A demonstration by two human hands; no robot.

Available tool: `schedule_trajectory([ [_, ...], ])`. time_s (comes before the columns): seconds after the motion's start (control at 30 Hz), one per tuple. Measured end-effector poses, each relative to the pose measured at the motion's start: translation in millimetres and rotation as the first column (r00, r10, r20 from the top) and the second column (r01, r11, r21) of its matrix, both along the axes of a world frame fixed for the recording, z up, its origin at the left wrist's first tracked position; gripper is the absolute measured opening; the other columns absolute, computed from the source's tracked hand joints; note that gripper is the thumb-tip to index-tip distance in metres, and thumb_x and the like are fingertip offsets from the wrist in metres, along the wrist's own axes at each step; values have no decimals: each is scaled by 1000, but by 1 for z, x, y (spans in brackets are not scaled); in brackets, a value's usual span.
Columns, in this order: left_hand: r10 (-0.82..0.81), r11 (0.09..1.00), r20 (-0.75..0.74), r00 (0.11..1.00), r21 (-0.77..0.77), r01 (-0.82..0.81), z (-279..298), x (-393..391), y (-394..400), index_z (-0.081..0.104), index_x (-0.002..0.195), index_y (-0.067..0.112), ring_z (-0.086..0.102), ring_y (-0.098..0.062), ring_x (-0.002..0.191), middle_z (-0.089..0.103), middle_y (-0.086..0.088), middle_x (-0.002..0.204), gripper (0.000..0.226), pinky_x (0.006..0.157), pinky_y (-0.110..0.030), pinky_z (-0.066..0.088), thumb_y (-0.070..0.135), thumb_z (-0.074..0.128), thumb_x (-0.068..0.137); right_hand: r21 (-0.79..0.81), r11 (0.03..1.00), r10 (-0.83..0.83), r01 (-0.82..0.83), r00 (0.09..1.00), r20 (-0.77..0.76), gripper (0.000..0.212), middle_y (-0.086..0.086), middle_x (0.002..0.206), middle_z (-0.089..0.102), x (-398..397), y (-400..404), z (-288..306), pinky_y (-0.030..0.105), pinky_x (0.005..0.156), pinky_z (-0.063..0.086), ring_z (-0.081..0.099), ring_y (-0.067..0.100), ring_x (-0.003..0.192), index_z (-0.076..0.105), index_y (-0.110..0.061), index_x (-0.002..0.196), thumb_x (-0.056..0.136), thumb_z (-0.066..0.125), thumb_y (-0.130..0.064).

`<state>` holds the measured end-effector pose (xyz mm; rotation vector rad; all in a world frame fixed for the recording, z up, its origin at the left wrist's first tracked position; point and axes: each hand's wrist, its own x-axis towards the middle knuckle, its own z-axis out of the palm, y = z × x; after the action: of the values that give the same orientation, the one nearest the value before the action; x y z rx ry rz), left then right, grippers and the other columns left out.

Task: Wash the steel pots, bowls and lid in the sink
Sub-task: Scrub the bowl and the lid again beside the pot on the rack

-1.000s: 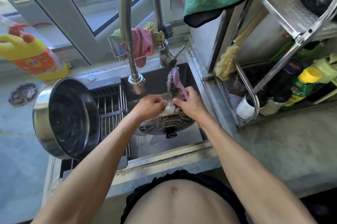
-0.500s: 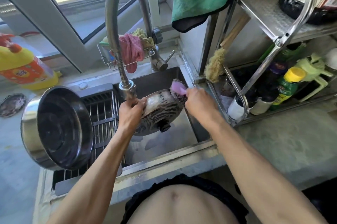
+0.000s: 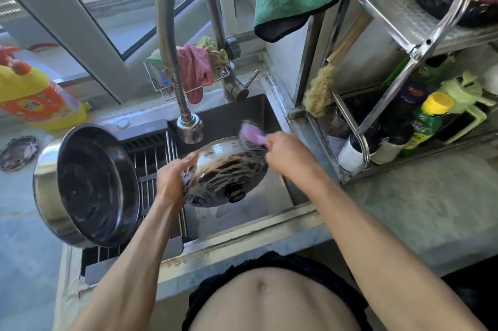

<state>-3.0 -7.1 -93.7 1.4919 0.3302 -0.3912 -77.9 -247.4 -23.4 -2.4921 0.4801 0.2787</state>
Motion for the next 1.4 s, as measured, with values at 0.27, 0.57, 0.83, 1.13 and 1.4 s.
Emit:
schedule_trajectory([
  [0.27, -15, 1000, -39, 999, -12, 15, -9, -2, 3, 75, 99, 1, 71, -48, 99, 74, -25, 110, 49, 88, -58, 59, 39, 86, 72, 92, 995, 33, -42, 995, 98, 32, 2, 86, 63, 8, 21, -6, 29, 50, 39, 58, 20, 66, 63, -29, 119, 99, 42, -17],
  [0.57, -50, 986, -124, 991, -167, 29, -16, -7, 5, 78, 103, 12, 70, -36, 97, 73, -20, 112, 26, 92, -47, 54, 31, 68, 89, 79, 997, 12, -19, 996, 84, 28, -5, 79, 54, 14, 13, -10, 29, 51, 39, 60, 20, 68, 63, -31, 116, 100, 43, -19],
  [0.83, -59, 967, -121, 991, -253, 27, -24, -2, 24, 73, 117, 10, 62, -43, 113, 62, -30, 132, 41, 108, -65, 40, 40, 65, 89, 473, 820, -369, 322, 929, 8, 18, -1, 79, 63, 15, -30, -45, 27, 51, 34, 50, 12, 59, 69, -22, 101, 99, 51, -27],
  [1.13, -95, 943, -142, 985, -331, 43, -24, -10, 19, 68, 122, 2, 58, -41, 117, 62, -27, 129, 55, 112, -60, 38, 39, 76, 82, 740, 636, -210, 220, 972, -108, 20, -1, 63, 52, 17, -42, -55, 25, 41, 20, 33, 10, 44, 60, -9, 104, 95, 46, -21],
  [1.4, -571, 742, 10, 821, 435, 511, 43, 11, -8, 75, 99, 27, 72, -9, 85, 75, 4, 97, 23, 77, -32, 54, 40, 56, 103, 555, 822, -155, 127, 988, 3, 12, -1, 96, 64, 21, -27, -50, 26, 69, 49, 62, 6, 86, 57, -15, 104, 96, 59, -24],
])
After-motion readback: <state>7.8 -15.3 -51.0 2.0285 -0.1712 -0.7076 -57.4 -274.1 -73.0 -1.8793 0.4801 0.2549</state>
